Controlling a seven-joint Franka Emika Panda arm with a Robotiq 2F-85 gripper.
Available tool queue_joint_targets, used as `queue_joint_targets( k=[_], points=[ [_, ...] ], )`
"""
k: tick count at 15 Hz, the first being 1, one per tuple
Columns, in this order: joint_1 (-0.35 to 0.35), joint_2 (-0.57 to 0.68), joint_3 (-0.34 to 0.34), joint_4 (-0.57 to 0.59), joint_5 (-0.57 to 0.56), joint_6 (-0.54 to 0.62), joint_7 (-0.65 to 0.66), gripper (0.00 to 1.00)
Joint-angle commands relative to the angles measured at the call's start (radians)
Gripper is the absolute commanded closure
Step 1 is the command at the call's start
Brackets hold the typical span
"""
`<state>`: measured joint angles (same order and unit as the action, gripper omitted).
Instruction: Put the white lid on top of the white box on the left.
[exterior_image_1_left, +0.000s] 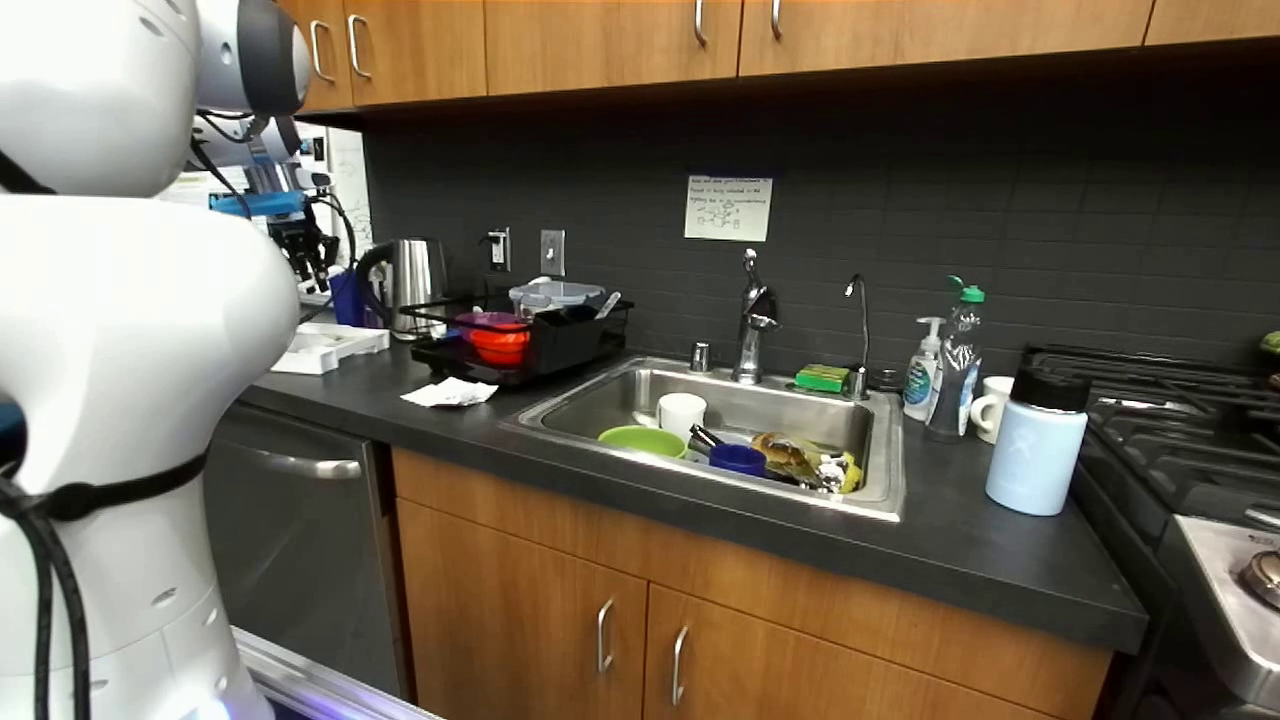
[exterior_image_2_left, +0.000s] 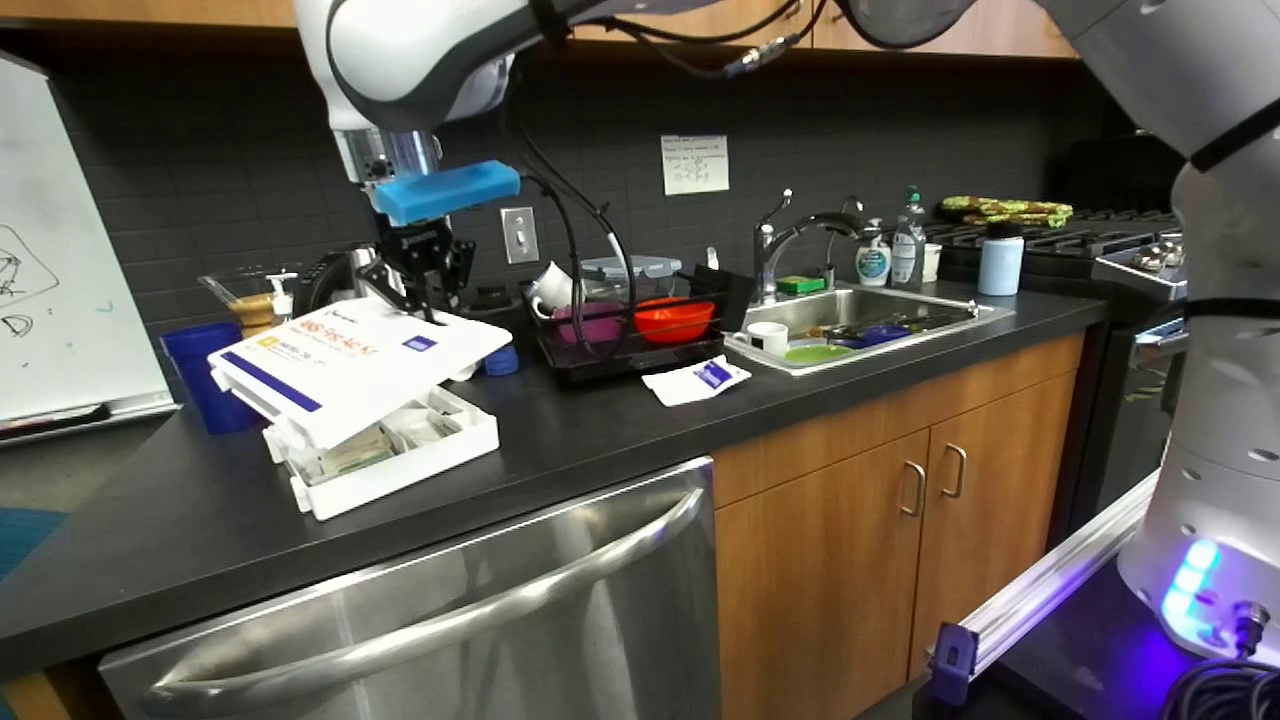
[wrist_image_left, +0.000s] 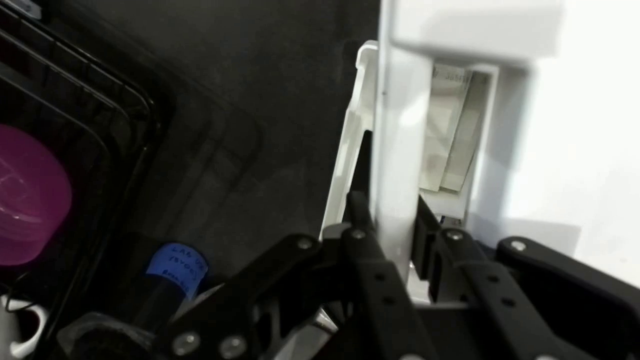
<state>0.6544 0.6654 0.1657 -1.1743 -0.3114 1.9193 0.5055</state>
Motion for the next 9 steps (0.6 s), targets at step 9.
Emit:
queue_joint_targets(
  k=[9],
  points=[
    [-0.051,0.120,0.012,0.118,0.057,-0.015,-0.029,0.94]
  ],
)
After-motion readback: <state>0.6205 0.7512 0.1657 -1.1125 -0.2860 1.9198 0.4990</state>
